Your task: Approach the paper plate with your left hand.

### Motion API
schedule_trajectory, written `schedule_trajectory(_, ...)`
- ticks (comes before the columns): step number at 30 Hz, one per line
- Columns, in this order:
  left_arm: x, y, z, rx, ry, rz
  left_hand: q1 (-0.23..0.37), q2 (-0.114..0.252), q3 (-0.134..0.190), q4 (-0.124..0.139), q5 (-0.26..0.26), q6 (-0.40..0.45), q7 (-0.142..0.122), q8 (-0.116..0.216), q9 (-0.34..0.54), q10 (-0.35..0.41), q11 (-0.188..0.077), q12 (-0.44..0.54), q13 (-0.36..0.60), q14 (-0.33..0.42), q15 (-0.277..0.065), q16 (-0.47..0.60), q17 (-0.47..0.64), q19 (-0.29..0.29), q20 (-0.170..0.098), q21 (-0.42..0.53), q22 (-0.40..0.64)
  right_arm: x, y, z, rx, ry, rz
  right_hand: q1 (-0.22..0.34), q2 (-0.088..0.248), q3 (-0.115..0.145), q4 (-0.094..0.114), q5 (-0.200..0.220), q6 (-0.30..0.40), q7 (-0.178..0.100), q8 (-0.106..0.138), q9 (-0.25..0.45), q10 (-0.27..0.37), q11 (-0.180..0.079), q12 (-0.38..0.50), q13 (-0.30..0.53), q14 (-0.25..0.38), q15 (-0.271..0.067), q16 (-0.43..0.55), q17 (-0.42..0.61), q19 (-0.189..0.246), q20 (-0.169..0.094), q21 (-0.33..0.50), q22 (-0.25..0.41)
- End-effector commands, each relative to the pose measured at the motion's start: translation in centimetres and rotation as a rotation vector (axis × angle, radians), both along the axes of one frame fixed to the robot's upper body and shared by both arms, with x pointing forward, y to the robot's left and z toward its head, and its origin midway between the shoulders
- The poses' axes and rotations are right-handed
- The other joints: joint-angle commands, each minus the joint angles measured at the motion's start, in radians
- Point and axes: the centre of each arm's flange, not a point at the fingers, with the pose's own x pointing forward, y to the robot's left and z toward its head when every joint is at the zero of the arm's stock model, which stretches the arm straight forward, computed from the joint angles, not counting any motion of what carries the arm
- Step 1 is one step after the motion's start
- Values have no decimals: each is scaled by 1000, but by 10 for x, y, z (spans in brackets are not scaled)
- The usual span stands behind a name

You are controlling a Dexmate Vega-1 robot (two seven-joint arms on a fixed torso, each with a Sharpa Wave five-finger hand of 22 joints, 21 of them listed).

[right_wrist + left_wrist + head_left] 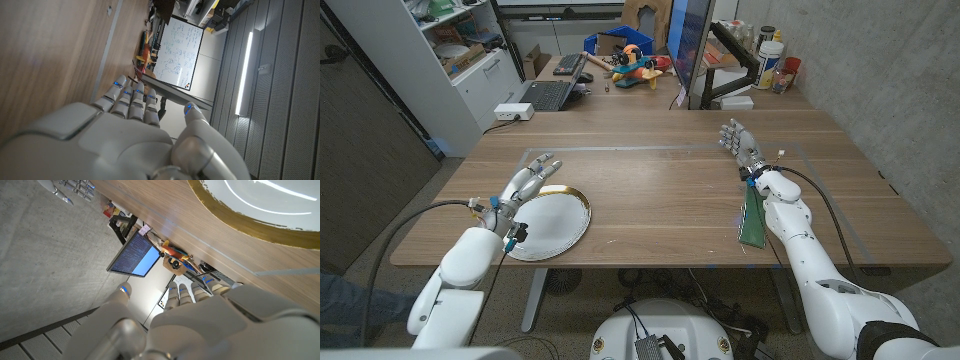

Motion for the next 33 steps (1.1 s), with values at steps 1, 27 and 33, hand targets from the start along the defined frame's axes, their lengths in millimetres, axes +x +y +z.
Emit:
schedule_trajectory(1, -4, 5, -4, 47, 28, 56, 15, -2, 1, -8, -2, 7, 1, 0, 2, 2, -1, 8, 3, 3, 2, 3, 1, -47, 7, -4, 5, 1, 0, 4, -5, -1, -2, 10, 0, 3, -2, 3, 10, -2, -4, 1, 7, 4, -5, 1, 9, -2, -2, 1, 10, 2, -1, 3)
schedule_trajectory(27, 2, 4, -12, 173, 67, 138, 20, 3, 1, -10, -3, 16, -1, 3, 3, 6, -5, 8, 3, 4, -2, 3, 1, -45, 9, -11, 5, 3, -1, 2, 22, -10, -7, 8, 1, 2, -4, 3, 11, -1, -5, 1, 9, 2, -9, 1, 9, -1, -3, 1, 14, 2, -12, 3)
schedule_trajectory(33, 0, 3, -14, 223, 68, 177, 21, 4, 1, -11, -3, 18, -4, 3, 3, 8, -5, 9, 3, 5, -3, 3, 1, -47, 10, -13, 5, 3, -2, 1, 24, -10, -9, 8, 2, 2, -5, 3, 11, 0, -6, 1, 9, 3, -10, 1, 9, -2, -3, 1, 15, 2, -15, 4)
